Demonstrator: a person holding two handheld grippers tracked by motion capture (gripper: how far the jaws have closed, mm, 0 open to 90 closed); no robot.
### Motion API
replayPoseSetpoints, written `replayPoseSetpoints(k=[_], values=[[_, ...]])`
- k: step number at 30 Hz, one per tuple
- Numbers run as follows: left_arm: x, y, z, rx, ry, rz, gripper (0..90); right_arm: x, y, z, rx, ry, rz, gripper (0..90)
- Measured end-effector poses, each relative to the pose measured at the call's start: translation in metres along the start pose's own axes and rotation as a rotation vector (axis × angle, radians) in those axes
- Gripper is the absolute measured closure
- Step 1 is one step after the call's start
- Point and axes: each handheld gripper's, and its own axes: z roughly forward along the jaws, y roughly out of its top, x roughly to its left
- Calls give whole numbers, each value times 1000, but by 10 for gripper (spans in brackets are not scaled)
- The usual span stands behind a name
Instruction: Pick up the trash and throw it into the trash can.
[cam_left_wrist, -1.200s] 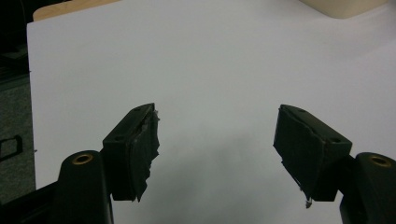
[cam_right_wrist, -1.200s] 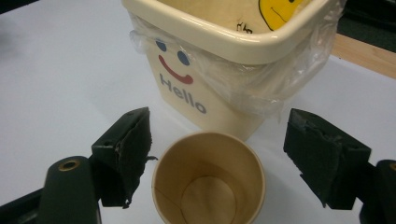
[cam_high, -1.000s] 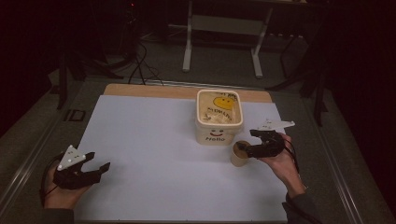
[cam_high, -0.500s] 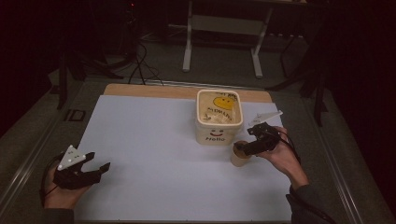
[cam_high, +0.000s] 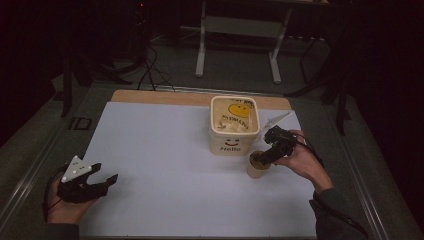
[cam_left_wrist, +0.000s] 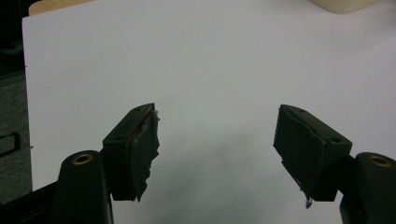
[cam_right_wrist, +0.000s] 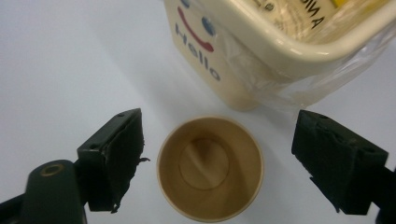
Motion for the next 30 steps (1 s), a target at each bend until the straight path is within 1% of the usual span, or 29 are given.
replayPoseSetpoints(k=[1,2,5,6,9,12,15,19,26,30], values=[[0,0,0,0,-1,0,306,0,1,1,12,1,-6,155],[0,0,0,0,-1,0,306,-1,2,2,38,2,-19,150],[0,0,0,0,-1,0,306,-2,3,3,57,7,-34,140],[0,0,0,1,-1,1,306,-2,4,3,63,4,-32,128],[0,0,0,-2,2,0,306,-4,5,3,74,1,-28,125],[0,0,0,-3,2,-2,306,-5,5,3,88,-1,-37,122],[0,0,0,-1,1,0,306,-6,6,3,91,10,-46,120],[0,0,0,0,5,-1,306,-6,6,6,106,8,-51,106],[0,0,0,1,6,-3,306,-5,5,13,123,30,-51,105],[0,0,0,8,12,0,306,-5,4,18,136,45,-62,105]])
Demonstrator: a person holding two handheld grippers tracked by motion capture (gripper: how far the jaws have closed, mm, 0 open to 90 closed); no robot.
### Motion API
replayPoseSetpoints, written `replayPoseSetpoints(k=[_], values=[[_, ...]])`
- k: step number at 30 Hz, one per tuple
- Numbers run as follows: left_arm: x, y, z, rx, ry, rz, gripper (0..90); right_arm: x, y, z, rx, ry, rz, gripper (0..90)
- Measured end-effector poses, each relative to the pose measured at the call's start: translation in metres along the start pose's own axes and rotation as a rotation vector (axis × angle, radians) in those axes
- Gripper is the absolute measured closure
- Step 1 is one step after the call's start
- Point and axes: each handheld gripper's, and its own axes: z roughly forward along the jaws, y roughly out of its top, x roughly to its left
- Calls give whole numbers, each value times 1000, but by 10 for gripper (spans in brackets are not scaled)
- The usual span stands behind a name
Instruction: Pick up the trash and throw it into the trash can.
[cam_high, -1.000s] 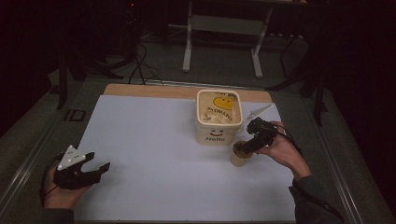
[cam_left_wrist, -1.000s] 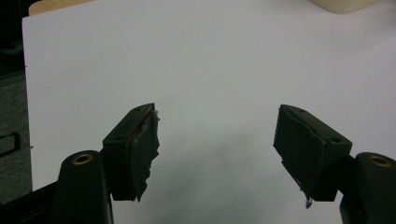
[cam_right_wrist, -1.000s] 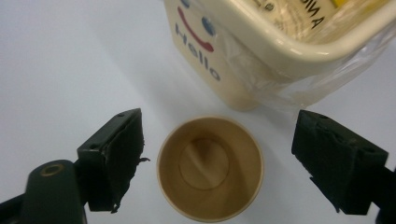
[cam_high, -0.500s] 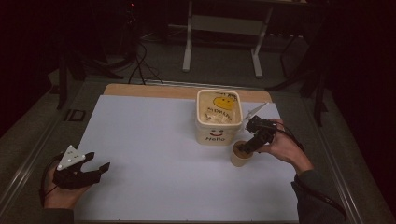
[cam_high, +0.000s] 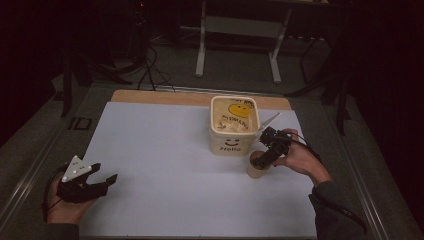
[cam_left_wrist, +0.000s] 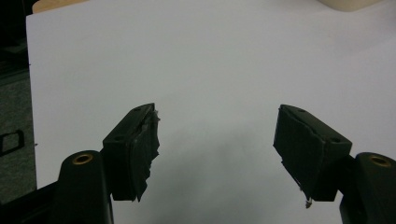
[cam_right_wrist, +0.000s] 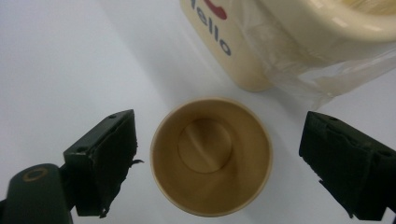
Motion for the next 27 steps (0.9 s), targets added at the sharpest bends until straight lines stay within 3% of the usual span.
replayPoseSetpoints(k=[5,13,27], values=[[0,0,0,1,0,1,306,-1,0,5,20,-9,5,93],[0,0,0,4,-3,1,306,-4,-4,14,62,26,15,93],[1,0,0,3,-1,-3,306,-6,-6,29,132,35,17,96]])
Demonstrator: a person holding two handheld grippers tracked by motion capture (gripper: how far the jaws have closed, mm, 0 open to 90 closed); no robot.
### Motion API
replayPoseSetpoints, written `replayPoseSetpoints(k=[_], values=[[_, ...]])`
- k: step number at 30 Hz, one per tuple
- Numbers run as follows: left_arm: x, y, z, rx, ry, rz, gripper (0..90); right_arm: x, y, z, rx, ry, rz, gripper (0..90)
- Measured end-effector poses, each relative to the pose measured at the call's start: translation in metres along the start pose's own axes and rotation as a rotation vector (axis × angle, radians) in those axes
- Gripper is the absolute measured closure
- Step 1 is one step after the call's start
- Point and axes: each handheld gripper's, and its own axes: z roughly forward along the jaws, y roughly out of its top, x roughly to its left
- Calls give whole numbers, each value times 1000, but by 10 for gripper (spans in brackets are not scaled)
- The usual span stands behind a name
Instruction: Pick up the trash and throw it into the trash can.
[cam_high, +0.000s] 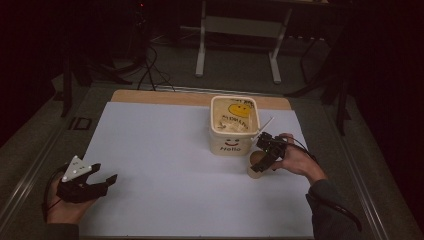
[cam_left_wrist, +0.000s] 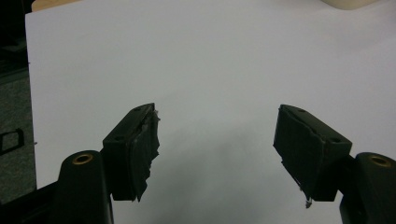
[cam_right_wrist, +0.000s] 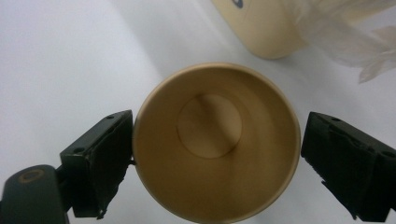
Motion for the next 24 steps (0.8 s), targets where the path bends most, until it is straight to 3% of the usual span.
replayPoseSetpoints(k=[9,24], values=[[0,0,0,2,0,0,306,1,4,3,37,4,-10,138],[0,0,0,1,0,-1,306,3,7,-9,26,-11,-32,163]])
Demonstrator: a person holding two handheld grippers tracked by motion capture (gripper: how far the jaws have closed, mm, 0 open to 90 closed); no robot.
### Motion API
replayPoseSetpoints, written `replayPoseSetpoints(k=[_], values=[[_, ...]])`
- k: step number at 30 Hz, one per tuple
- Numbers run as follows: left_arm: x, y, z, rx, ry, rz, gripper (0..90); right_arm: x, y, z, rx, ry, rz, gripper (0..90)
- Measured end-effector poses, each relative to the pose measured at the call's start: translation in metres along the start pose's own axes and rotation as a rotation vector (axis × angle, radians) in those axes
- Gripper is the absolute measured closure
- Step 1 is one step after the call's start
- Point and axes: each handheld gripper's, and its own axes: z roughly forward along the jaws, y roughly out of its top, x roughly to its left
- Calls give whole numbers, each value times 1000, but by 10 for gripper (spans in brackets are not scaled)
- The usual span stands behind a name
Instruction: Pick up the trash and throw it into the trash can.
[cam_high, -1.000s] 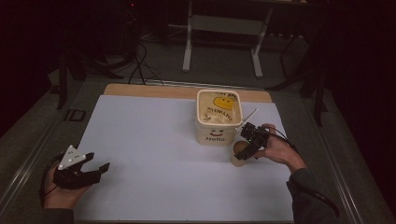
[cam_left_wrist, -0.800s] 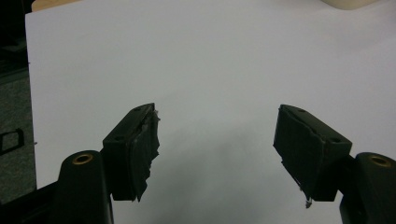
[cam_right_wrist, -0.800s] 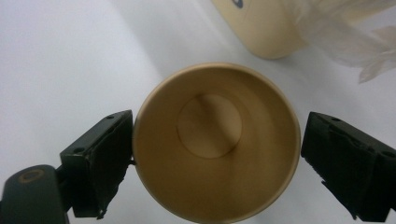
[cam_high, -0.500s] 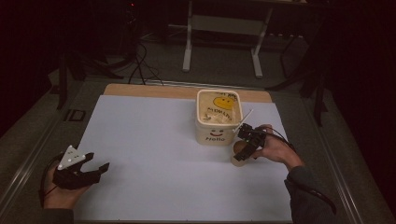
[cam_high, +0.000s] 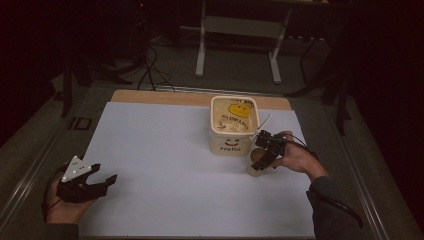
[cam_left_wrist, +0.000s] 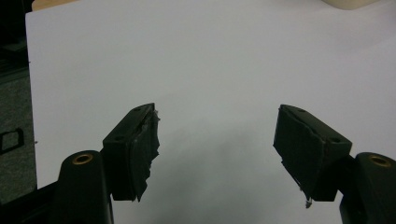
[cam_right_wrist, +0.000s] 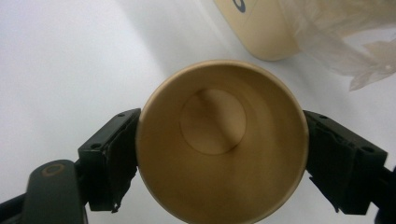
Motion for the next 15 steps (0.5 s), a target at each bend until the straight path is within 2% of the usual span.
replayPoseSetpoints(k=[15], values=[[0,0,0,-1,-1,-2,306,0,2,-19,5,-5,-22,163]])
